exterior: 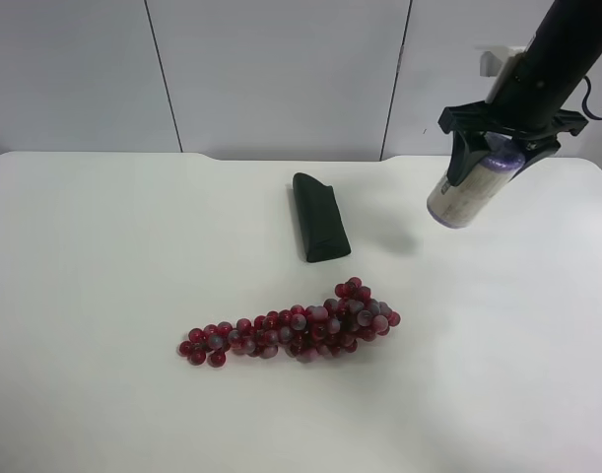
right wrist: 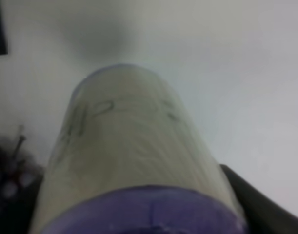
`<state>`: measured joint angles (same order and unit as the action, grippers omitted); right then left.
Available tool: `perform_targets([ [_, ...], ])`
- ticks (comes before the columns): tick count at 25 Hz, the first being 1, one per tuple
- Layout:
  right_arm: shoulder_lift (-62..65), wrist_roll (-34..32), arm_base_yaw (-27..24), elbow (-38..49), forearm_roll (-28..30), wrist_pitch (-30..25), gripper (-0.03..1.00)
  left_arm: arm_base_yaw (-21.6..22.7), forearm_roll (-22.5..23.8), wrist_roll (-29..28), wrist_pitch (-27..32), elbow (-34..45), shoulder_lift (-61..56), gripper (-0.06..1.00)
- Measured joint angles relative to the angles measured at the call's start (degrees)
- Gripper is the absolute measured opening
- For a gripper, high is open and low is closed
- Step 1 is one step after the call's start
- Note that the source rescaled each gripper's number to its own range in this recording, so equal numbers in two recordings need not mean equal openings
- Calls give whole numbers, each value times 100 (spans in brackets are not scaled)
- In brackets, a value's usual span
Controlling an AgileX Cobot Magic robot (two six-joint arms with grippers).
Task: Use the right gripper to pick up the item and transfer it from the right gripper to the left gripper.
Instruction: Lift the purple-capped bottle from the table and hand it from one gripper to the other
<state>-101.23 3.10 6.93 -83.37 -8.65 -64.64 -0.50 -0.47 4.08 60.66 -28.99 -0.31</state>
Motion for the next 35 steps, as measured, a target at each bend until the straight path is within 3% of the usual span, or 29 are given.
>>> perform_targets([
  [7,385,129,714,0,-18,-130,0,0,0,0,0,0,0,100],
  [12,472,340,1133,0,-344,-137,0,0,0,0,0,0,0,100],
  [35,472,2296,2544,0,-1918,-114,0,0,-98,169,0,0,325,100],
])
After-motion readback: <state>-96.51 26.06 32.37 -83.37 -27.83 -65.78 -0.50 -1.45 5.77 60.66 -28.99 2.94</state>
